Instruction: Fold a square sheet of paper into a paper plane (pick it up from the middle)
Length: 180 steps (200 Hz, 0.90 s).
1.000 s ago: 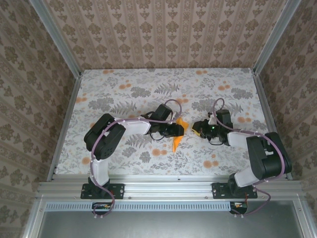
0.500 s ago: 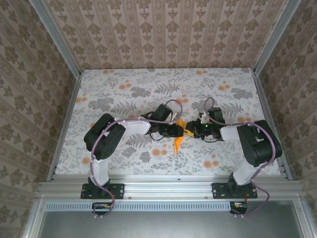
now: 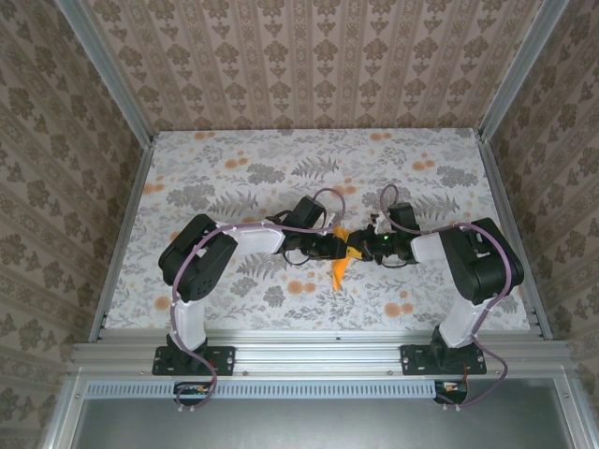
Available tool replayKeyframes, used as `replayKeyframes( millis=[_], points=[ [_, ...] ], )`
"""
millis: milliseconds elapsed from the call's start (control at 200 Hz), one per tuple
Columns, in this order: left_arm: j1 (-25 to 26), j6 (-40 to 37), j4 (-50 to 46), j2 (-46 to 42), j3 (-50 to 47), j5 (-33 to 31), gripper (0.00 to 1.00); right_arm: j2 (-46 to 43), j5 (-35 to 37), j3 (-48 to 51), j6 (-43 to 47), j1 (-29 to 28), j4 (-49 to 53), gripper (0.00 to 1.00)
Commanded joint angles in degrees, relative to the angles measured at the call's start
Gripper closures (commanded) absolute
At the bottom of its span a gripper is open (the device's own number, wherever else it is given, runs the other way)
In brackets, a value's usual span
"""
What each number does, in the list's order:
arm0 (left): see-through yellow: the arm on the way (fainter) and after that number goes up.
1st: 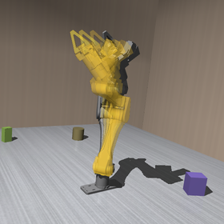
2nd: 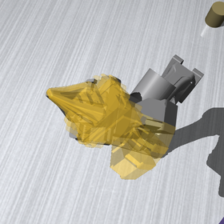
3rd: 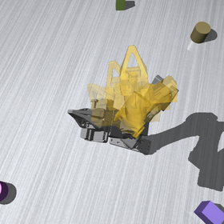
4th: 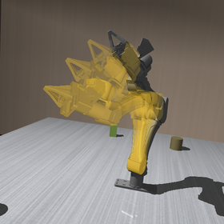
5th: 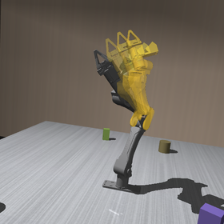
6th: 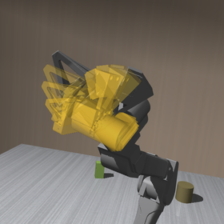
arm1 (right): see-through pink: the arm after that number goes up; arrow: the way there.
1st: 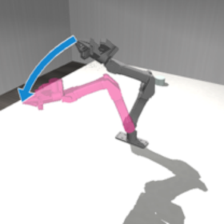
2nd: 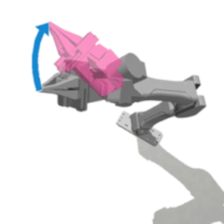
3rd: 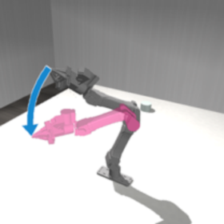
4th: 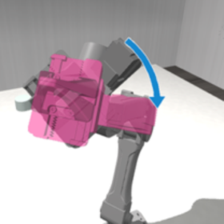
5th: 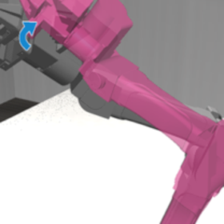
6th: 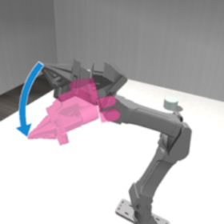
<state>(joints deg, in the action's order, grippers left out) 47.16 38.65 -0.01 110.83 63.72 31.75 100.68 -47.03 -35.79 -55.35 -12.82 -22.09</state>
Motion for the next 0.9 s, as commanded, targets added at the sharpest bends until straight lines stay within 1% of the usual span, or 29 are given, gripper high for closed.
replayKeyframes(
  millis=[0, 45, 190, 320, 370, 490, 585, 720, 815, 895],
  points=[
    [0.04, -2.24, -1.71, -0.68, 1.01, 0.86, 0.67, 0.92, -1.35, -0.6, 1.96, -0.3, 1.86, 0.8],
    [0.08, -2.49, -2.38, -0.99, 1.21, 0.64, 0.66, 0.6, -0.86, -0.62, 2.73, -0.34, 3.13, 0.82],
    [0.37, -3.48, -5.03, -2.38, 1.83, -0.4, 0.63, -0.64, 0.9, -1.35, 5.83, -0.19, 7.7, 0.85],
    [0.76, -4.41, -8.08, -4.21, 2.13, -2.04, 0.6, -0.51, 1.4, -1.21, 6.42, -0.1, 8.16, 0.91],
    [1.16, -5.0, -10.45, -5.15, 2.45, -3.47, 0.59, -0.4, 1.36, -1.12, 6.44, -0.08, 8.04, 0.92],
    [3.14, -6.86, -17.24, -8.2, 3.11, -9.62, 0.58, -0.27, 1.49, -0.92, 6.42, -0.08, 7.59, 0.94],
    [5.5, -6.26, -20.34, -10.24, 2.11, -14.04, 0.57, -0.16, 1.49, -0.86, 6.46, -0.1, 7.36, 0.95],
    [8.57, -4.78, -22.09, -11.28, -0.43, -18.59, 0.61, -0.12, 1.5, -0.86, 6.47, -0.06, 7.31, 0.96],
    [9.84, -3.78, -21.56, -11.46, -1.98, -19.68, 0.68, -0.21, 1.49, -0.86, 6.68, -0.1, 7.52, 0.97],
    [11.11, -4.0, -21.97, -11.03, -2.01, -21.19, 0.72, -0.15, 1.5, -0.92, 7.05, -0.08, 8.14, 0.97]
  ],
)
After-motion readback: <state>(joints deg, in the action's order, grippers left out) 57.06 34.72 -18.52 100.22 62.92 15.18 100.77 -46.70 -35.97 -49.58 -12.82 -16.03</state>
